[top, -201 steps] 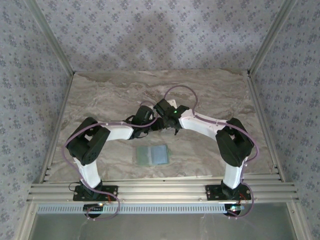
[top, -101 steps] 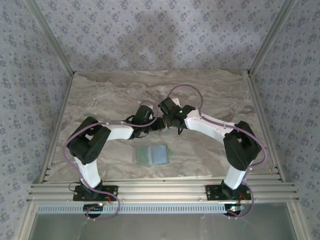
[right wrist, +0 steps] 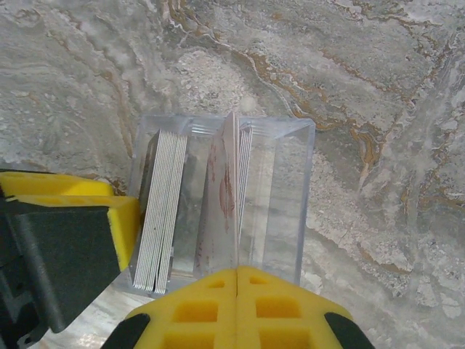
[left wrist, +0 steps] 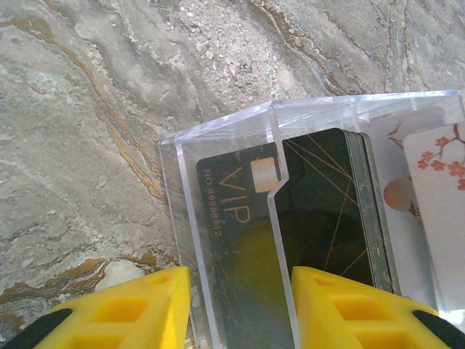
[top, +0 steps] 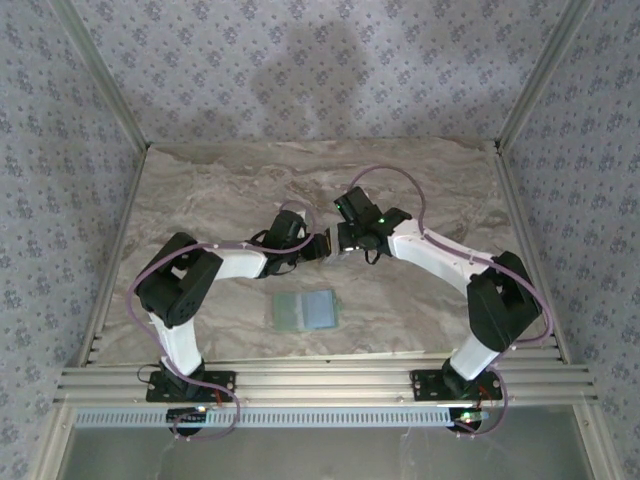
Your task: Put the credit cards into the card holder
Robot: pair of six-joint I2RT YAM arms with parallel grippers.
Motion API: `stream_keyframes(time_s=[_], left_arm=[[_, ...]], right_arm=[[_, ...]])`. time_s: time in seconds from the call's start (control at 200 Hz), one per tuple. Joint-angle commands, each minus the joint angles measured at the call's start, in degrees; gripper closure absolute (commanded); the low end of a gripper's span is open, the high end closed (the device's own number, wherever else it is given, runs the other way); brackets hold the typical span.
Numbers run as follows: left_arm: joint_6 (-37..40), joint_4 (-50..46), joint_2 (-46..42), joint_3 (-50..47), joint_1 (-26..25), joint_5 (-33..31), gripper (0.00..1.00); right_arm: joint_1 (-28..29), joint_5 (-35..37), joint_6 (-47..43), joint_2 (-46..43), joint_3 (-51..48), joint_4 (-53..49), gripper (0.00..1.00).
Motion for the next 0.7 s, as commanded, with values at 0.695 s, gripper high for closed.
stream_keyframes(time_s=[0.695], left_arm=[[0.0,-6.5,3.5,-2.1,0.9,-1.9,0.6]], right_arm=[[-3.6,-0.5,1.6,-2.4,-3.7,0.9,1.0]])
